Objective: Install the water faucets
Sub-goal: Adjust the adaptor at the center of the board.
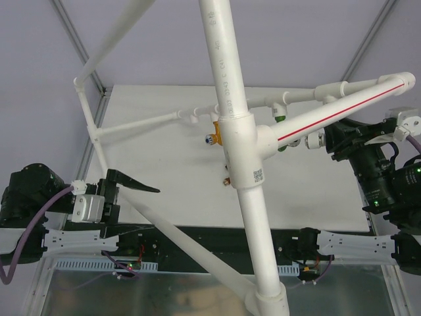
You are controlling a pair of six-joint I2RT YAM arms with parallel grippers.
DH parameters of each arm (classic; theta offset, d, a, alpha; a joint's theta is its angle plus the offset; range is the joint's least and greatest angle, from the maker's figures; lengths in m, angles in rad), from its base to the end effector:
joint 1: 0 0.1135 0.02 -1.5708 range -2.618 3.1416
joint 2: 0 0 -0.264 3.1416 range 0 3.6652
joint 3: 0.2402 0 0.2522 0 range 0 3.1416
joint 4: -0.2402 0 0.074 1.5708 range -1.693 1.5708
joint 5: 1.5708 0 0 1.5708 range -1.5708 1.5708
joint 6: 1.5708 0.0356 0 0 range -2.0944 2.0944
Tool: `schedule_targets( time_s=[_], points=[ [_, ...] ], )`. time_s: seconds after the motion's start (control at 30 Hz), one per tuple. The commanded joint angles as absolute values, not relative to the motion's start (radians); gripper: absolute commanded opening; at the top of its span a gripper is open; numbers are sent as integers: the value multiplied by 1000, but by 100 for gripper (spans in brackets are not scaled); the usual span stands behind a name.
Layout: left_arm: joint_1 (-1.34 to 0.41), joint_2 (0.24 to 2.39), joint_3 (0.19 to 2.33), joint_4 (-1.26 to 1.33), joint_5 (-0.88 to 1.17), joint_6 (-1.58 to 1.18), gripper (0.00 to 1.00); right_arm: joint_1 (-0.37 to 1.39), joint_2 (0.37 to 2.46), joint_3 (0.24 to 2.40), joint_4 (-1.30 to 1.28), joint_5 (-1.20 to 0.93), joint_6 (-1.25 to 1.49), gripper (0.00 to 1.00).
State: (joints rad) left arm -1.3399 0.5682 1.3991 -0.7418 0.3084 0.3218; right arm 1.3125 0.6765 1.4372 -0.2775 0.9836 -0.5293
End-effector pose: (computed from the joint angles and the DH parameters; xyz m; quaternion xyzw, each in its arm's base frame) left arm -0.0046 -0.0276 0.4865 0.5689 0.3660 -0.4459 0.5862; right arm 0.0371 0.0245 0.5347 -0.1186 0.5977 0.0621 0.7905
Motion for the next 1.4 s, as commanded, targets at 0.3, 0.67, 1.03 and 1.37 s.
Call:
schedule_targets(
  time_s=[0.3, 0.67, 1.03, 1.37],
  points=[
    [-1331, 632, 1399, -790, 452, 259, 73, 1315, 641, 1445, -26, 922, -557, 0],
    [-1331, 653, 1282, -693, 287, 250, 62, 1315, 641, 1448, -34, 927, -554, 0],
    [-1331, 719, 1298, -692, 198, 267, 0, 1315, 650, 1486, -83, 916, -515, 0],
    [-1331, 750, 1405, -511, 28, 247, 0, 1315, 643, 1520, -143, 830, -506, 41]
  ],
)
